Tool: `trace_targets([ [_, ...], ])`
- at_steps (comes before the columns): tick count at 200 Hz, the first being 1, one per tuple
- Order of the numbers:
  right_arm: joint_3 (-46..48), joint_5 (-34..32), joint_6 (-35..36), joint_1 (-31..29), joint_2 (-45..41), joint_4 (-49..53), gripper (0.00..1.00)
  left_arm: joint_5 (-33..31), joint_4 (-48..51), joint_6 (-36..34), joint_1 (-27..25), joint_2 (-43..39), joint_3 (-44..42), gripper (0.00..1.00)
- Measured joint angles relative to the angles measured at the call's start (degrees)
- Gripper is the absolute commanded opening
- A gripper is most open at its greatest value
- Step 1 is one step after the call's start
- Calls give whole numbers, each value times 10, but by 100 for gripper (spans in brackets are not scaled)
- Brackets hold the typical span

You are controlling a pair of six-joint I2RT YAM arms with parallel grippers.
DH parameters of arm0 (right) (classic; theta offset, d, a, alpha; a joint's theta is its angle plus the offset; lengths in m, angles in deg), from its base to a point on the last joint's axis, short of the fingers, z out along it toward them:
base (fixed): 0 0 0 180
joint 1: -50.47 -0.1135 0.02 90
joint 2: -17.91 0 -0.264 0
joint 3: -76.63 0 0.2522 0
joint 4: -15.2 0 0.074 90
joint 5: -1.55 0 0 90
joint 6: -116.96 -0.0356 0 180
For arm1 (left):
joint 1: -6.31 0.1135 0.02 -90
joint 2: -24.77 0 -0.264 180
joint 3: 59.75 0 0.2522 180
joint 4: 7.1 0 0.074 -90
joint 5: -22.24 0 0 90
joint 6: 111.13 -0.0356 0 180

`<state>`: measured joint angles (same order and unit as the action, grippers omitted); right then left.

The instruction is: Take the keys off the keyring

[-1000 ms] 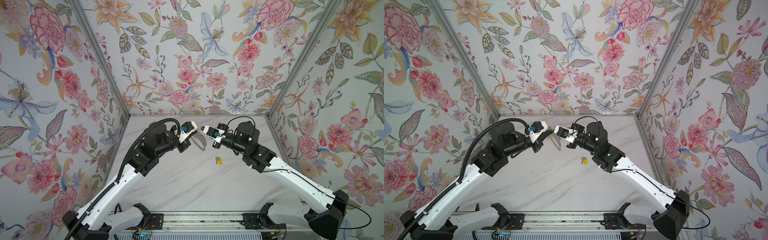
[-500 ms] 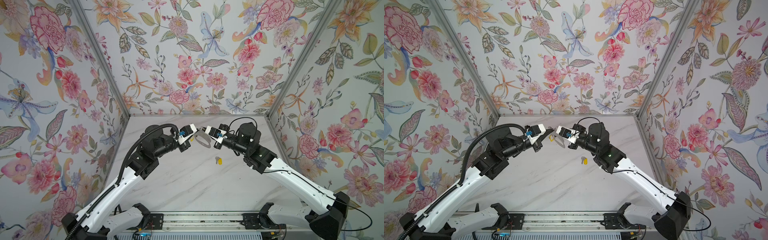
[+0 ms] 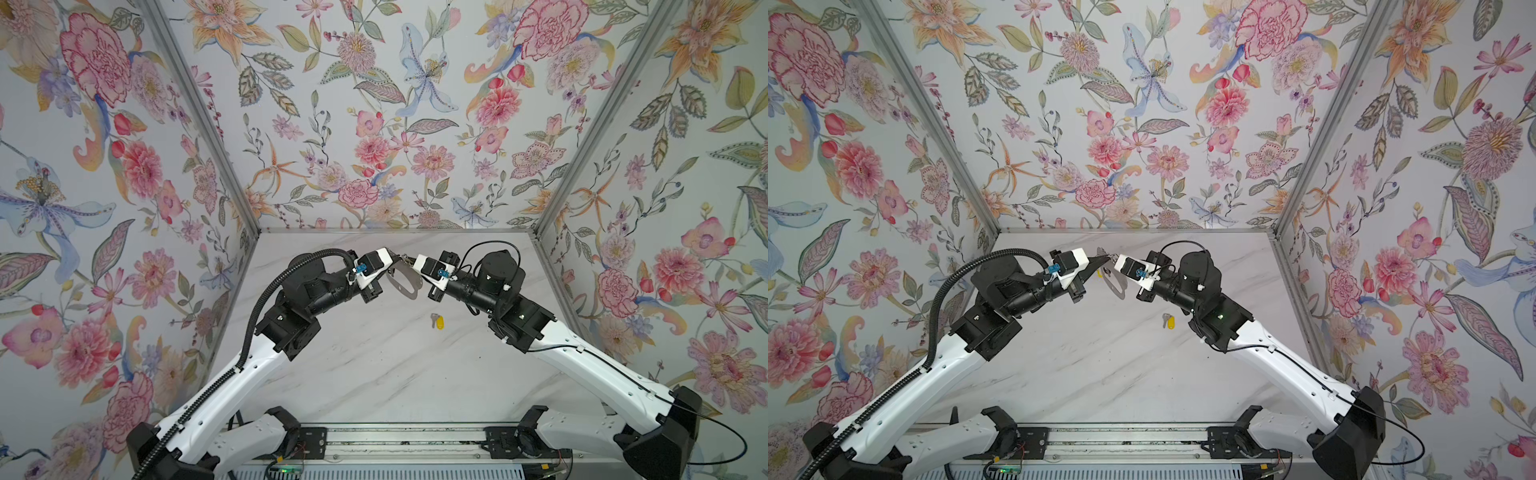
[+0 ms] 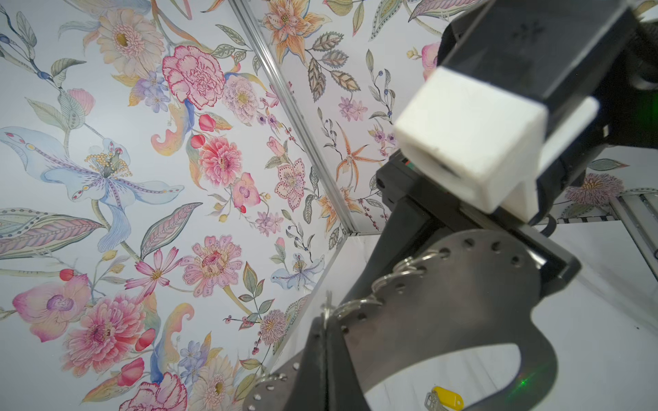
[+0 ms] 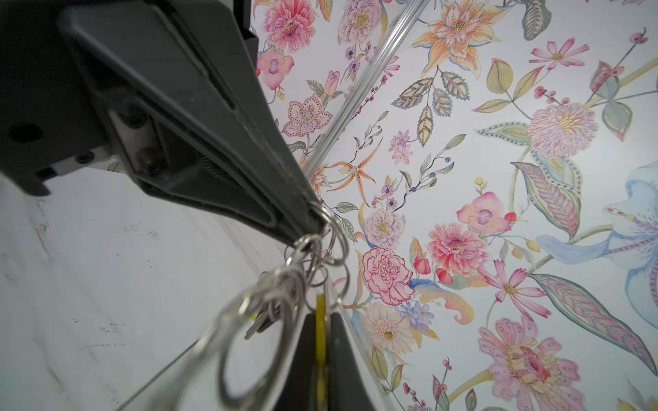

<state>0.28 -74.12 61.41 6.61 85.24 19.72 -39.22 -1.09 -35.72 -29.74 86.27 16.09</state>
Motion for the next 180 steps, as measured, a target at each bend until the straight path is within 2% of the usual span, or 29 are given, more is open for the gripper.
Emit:
trace_targets([
  [93,28,-30,-1,-22,-47,-5,0,-20,-18,-19,-16,-18,-28,0],
  [180,31,-88,83,-65,-62,7,0,-19,34,-54,-20,-29,-29,0],
])
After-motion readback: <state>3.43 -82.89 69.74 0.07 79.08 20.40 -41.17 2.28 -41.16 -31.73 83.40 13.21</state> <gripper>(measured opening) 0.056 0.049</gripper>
